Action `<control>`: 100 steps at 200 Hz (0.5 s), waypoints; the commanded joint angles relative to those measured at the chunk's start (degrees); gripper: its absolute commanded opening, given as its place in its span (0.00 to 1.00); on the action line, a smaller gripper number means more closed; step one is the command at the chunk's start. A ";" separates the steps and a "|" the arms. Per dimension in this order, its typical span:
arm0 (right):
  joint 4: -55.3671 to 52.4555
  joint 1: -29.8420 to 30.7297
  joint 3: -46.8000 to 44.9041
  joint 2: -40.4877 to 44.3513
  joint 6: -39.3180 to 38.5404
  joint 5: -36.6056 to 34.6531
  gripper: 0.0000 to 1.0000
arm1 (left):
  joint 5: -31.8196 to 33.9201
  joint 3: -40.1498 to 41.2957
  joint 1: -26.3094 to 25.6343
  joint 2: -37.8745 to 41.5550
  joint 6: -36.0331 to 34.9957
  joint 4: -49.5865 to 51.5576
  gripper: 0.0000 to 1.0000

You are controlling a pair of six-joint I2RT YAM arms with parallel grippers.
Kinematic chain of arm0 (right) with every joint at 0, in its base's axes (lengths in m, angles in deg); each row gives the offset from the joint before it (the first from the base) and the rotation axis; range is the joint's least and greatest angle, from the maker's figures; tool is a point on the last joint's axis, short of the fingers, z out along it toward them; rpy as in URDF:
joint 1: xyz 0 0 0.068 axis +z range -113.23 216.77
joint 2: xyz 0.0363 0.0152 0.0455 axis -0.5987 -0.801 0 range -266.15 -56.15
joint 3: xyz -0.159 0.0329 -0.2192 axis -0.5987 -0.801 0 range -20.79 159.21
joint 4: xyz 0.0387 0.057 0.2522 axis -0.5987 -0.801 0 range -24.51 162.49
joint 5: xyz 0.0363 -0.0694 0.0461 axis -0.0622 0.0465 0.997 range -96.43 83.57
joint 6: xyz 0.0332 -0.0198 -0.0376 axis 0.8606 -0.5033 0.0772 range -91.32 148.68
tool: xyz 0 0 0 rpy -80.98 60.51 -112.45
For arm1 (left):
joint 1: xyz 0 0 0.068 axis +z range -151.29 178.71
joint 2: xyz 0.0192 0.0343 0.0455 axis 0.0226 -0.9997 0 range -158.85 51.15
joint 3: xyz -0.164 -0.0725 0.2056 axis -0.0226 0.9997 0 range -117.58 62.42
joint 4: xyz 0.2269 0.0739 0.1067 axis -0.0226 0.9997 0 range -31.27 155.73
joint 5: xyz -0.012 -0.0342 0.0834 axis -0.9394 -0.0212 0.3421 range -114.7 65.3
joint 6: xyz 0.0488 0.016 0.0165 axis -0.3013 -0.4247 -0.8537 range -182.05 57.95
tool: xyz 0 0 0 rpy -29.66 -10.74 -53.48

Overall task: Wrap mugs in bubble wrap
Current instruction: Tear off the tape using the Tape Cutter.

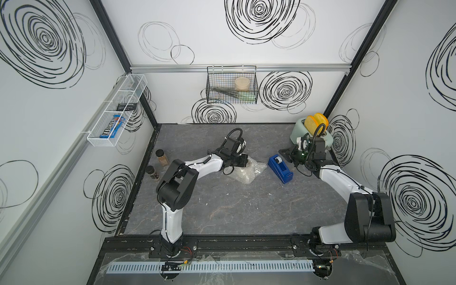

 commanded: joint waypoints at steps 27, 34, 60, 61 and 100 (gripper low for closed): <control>2.00 -0.47 -2.94 1.04 0.28 -0.75 0.00 | 1.88 1.88 1.42 -1.13 -0.79 2.19 0.00; 1.97 -0.76 -3.60 1.41 0.19 -0.66 0.00 | 1.92 1.88 1.42 -1.13 -0.79 2.20 0.00; 0.76 -1.55 -5.90 3.52 -0.94 -1.10 0.00 | 1.96 1.88 1.42 -1.12 -0.79 2.15 0.00; 0.74 -1.65 -5.99 3.55 -0.96 -1.10 0.00 | 1.96 1.88 1.42 -1.13 -0.79 2.19 0.00; -0.63 -4.08 -9.63 7.96 -1.92 0.05 0.00 | 2.05 1.79 1.09 -1.22 -0.70 2.16 0.00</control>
